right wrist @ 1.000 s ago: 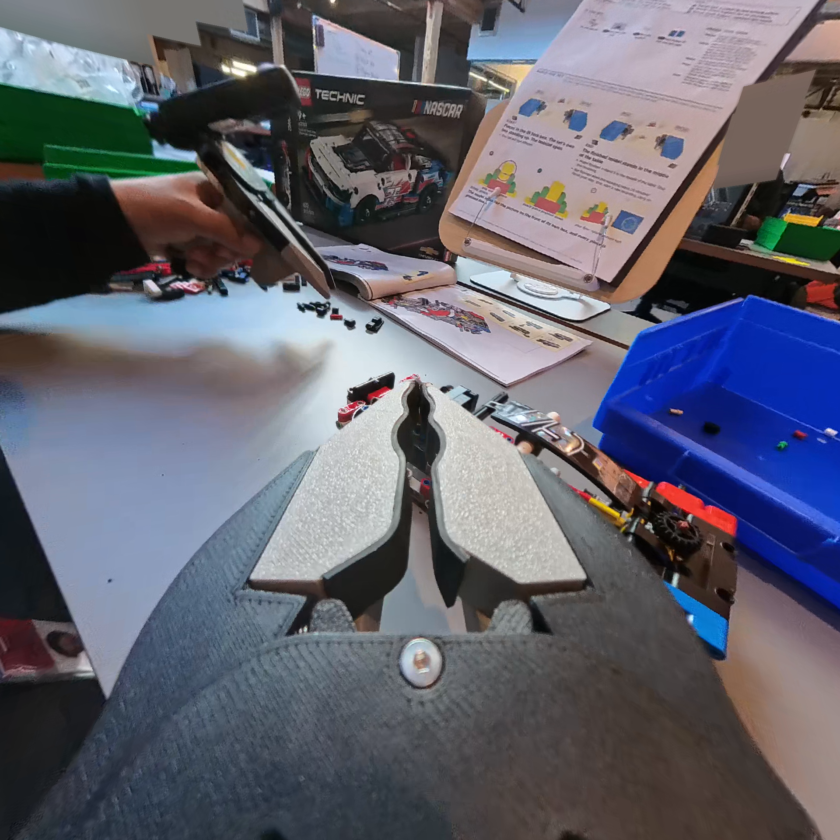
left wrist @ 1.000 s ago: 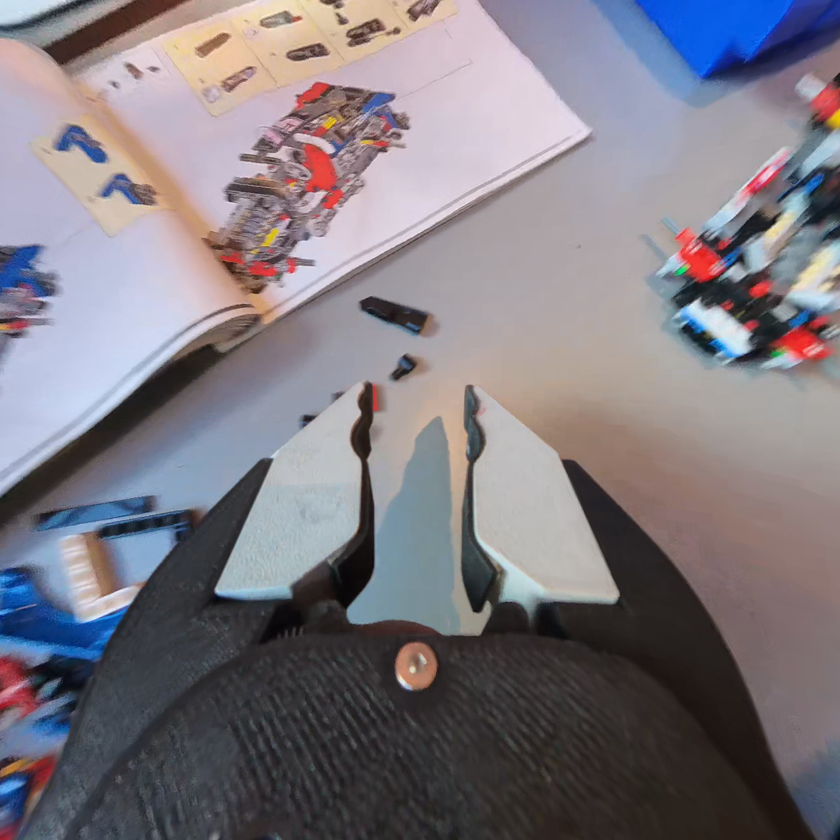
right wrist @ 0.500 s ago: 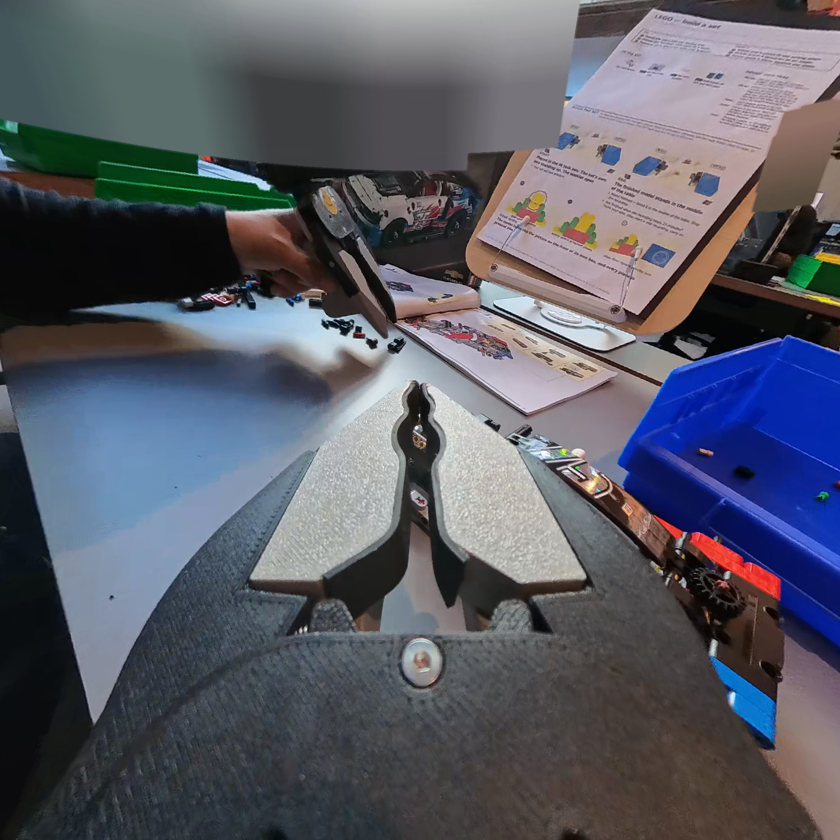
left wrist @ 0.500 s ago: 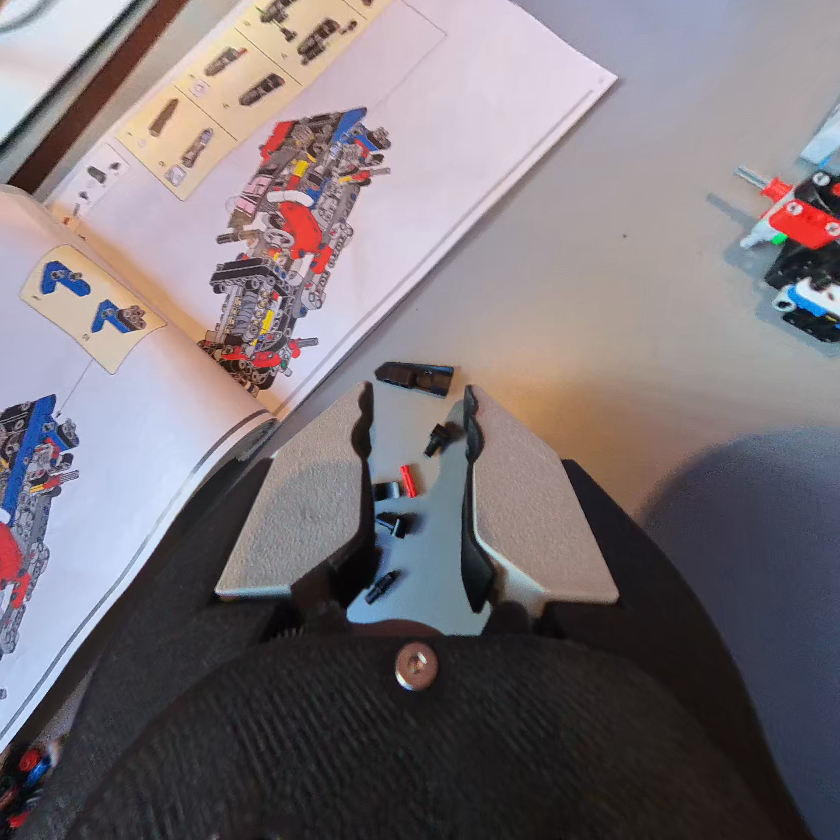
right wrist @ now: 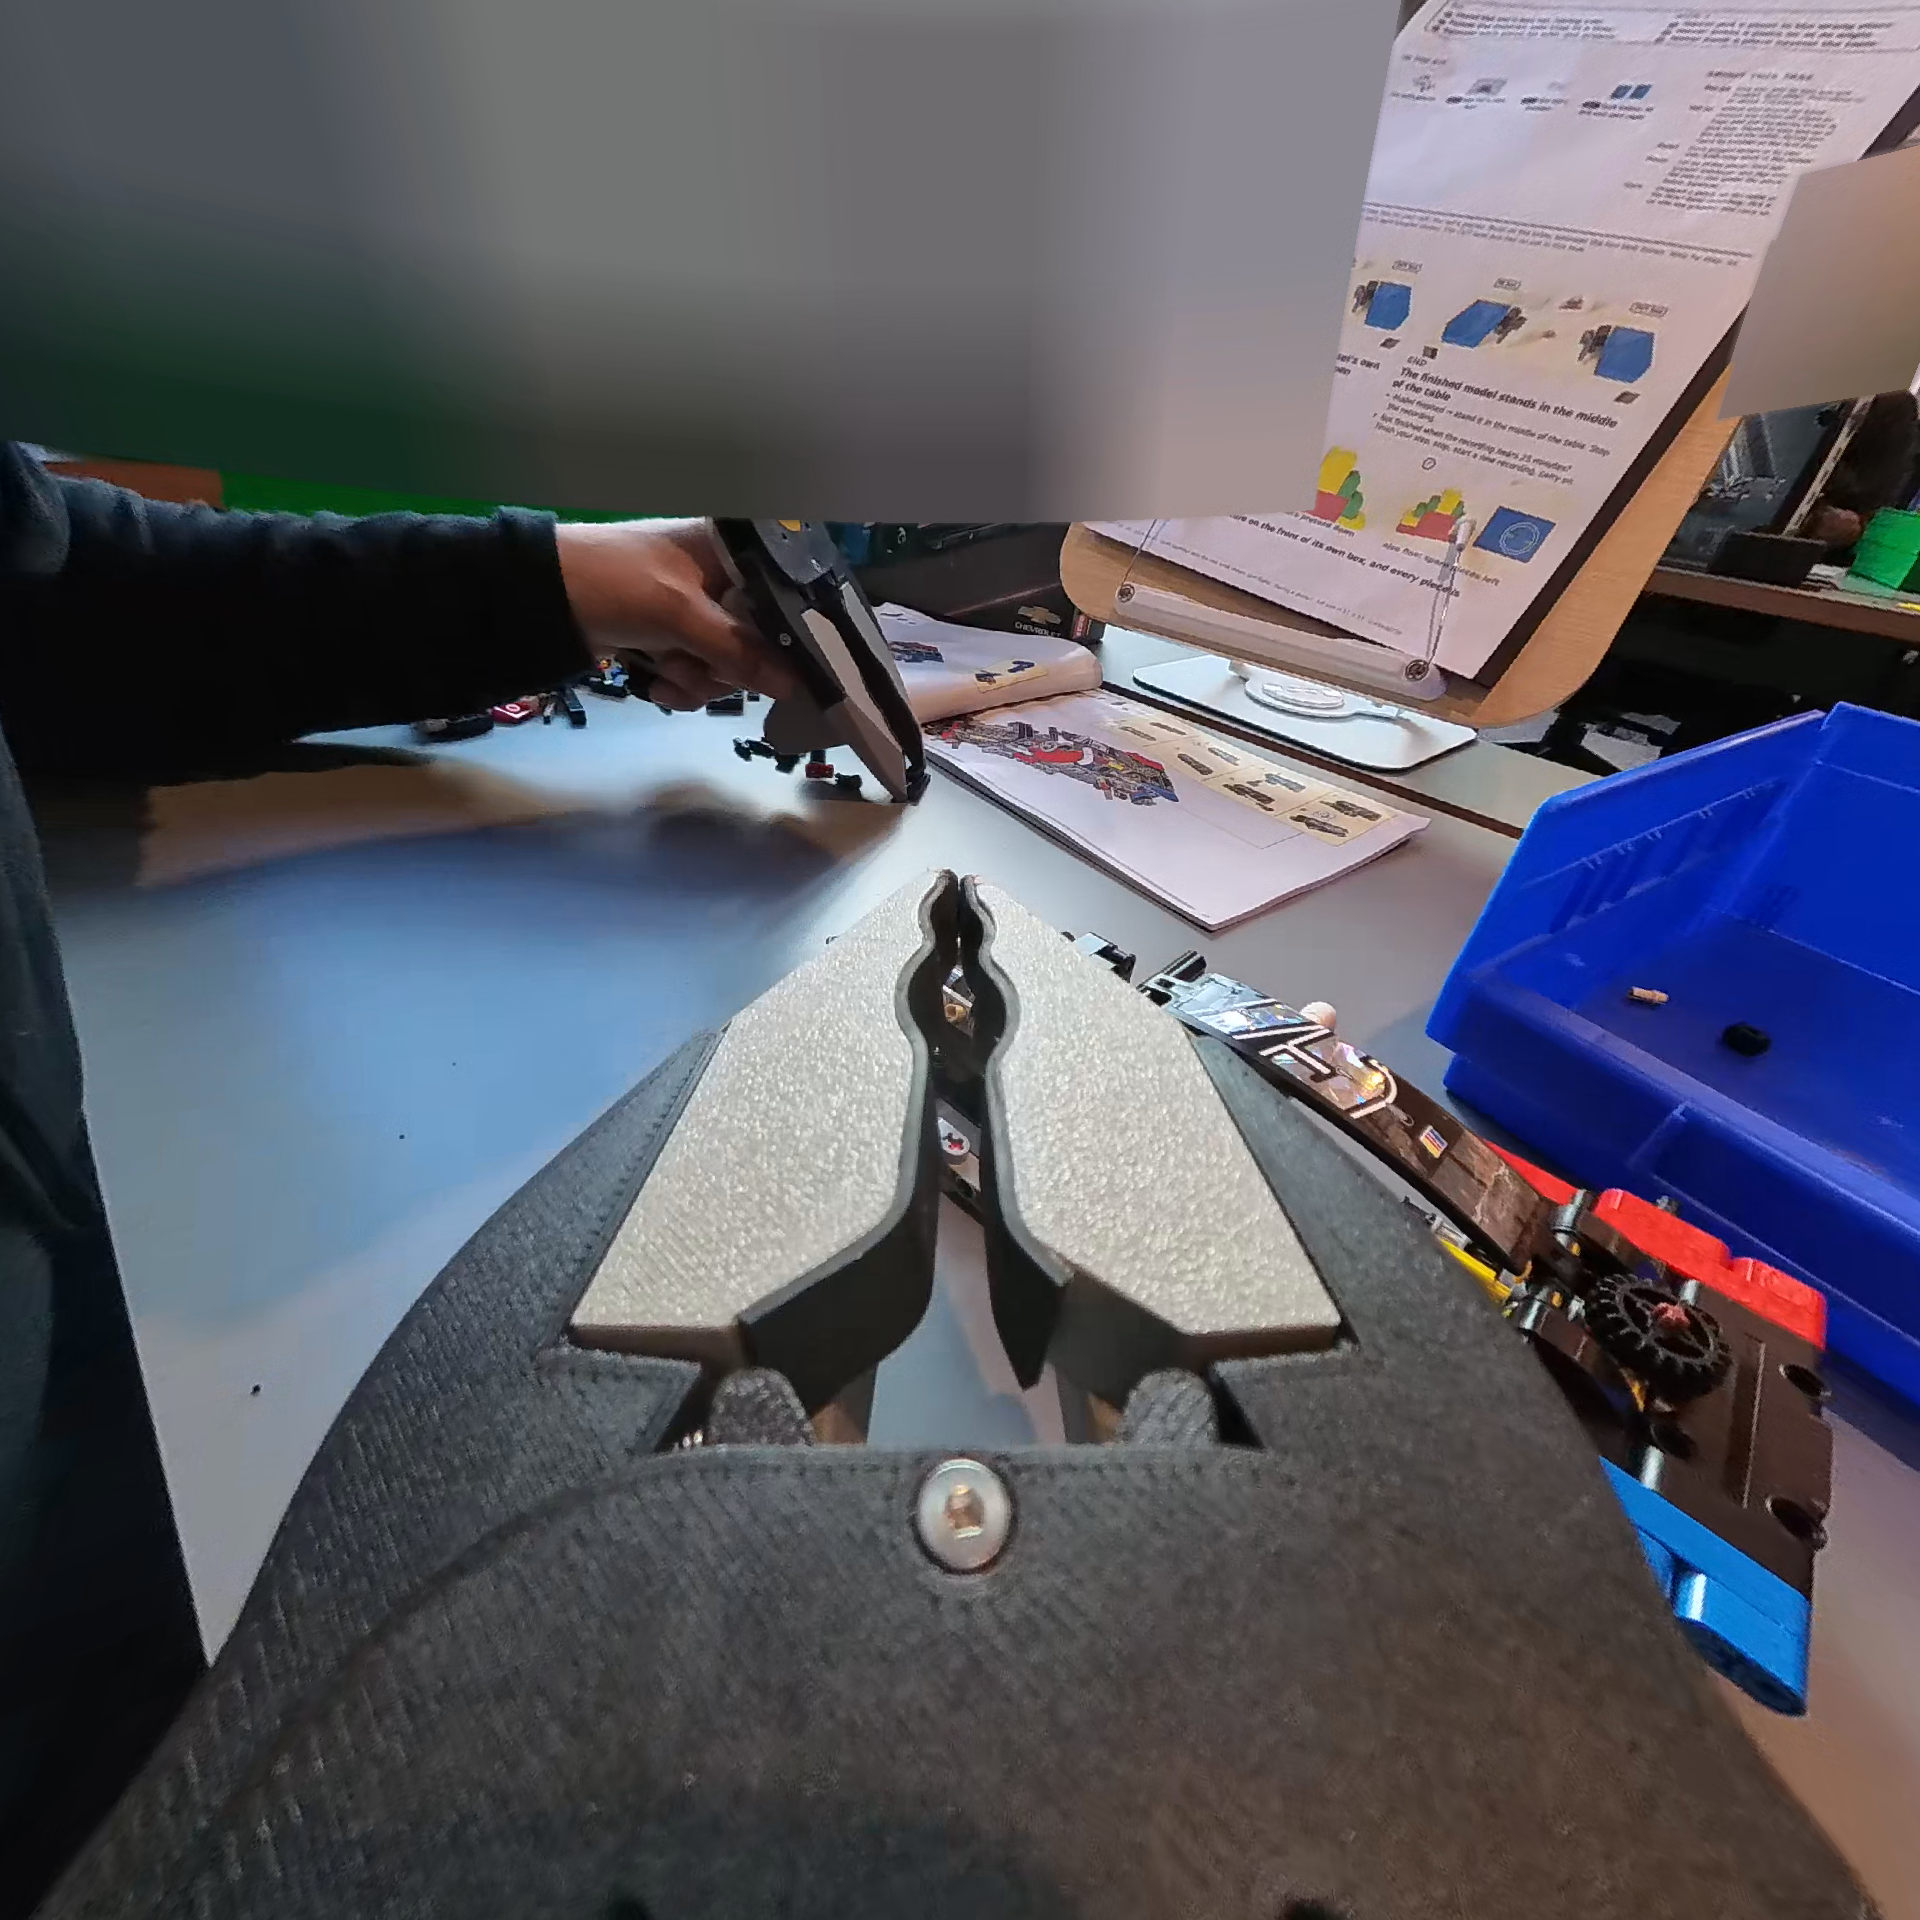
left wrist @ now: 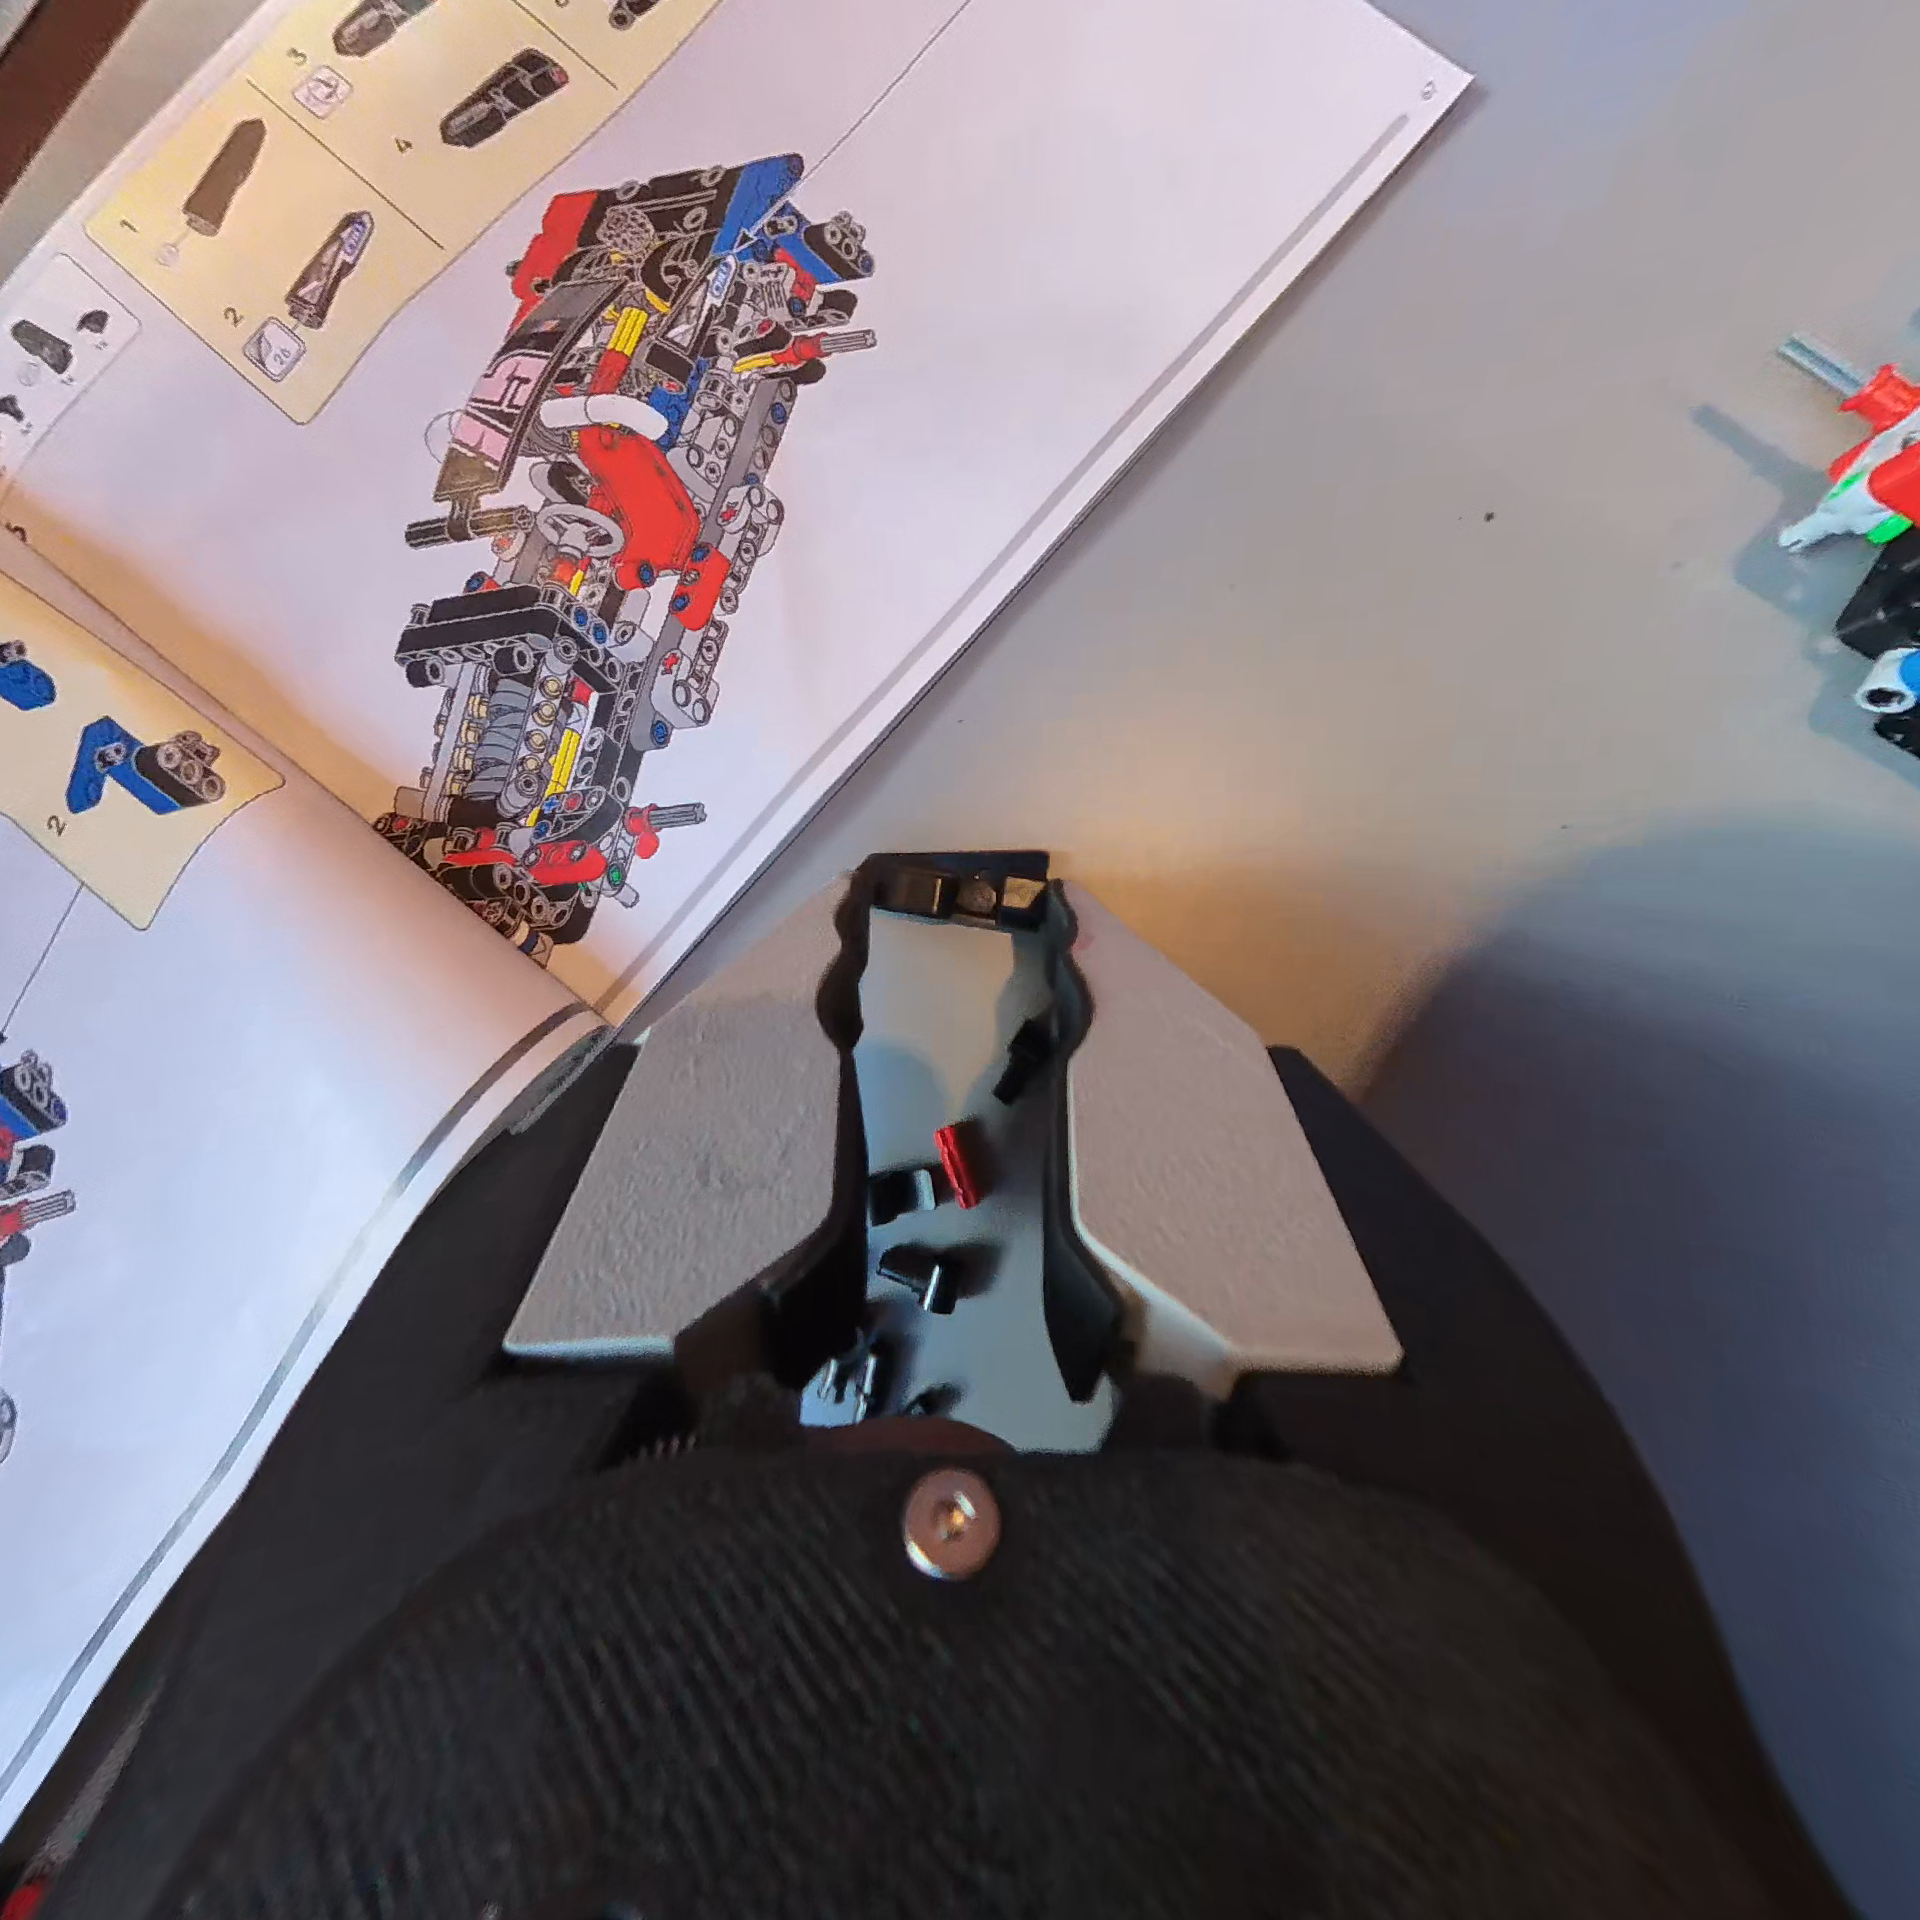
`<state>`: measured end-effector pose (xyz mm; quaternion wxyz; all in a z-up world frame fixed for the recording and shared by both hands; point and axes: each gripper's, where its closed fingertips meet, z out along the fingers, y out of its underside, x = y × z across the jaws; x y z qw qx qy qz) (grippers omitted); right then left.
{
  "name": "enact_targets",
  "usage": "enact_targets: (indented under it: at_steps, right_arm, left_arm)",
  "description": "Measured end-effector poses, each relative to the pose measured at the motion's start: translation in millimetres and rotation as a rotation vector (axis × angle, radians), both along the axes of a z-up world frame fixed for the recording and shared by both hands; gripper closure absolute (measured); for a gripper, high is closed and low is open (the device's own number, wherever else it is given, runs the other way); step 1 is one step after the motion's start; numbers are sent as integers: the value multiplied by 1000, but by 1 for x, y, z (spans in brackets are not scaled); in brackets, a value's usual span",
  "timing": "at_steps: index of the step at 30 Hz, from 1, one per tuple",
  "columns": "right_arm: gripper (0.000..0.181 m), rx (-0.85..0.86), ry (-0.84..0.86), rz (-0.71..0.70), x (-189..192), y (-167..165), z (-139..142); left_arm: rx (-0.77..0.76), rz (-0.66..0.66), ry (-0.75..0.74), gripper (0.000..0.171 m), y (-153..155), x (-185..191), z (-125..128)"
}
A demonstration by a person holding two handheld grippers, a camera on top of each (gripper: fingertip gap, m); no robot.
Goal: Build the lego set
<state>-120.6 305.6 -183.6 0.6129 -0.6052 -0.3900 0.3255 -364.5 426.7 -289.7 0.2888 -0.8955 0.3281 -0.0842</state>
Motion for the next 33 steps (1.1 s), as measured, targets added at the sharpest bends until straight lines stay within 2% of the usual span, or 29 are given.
enact_targets:
  at_steps: [6,9,11,13,15,17,19,22,24,26,29,30,31,33]
  right_arm:
    - [181,13,-21,12,-3,-3,-2]
    - [181,36,-32,18,-5,-6,-1]
    - [181,44,-29,47,-10,-11,1]
    - [181,16,-8,125,-21,-20,4]
    - [181,-12,-24,247,-40,-34,6]
    - [181,-19,-60,353,-58,-43,10]
    - [181,-59,-76,462,-77,-50,18]
    - [181,-67,-96,553,-105,-54,37]
    - [181,-37,-113,514,-124,-46,41]
    - [181,-54,-97,414,-142,-36,40]
    - [181,-120,-149,368,-165,-41,12]
    - [169,-138,-197,359,-171,-43,-2]
    - [147,-151,-242,336,-175,-43,-13]
    - [159,-147,-267,331,-181,-47,-24]
  left_arm:
    - [19,21,-9,142,-7,2,4]
    - [48,15,-113,142,-20,15,21]
    - [49,2,-302,142,-35,32,43]
    - [-49,-35,-616,142,-59,56,69]
    - [-173,-61,-855,142,-80,66,89]
    - [-262,-79,-1033,142,-97,71,102]
    - [-339,-97,-1133,142,-114,77,107]
    - [-421,-74,-1187,142,-135,85,102]
    - [-462,-29,-1232,142,-144,88,101]
    - [-463,64,-1261,142,-145,85,95]
    - [-393,245,-1290,142,-142,68,85]
    - [-372,267,-1288,142,-144,63,83]
    - [-334,281,-1252,142,-145,58,80]
    - [-208,288,-1086,142,-145,43,68]
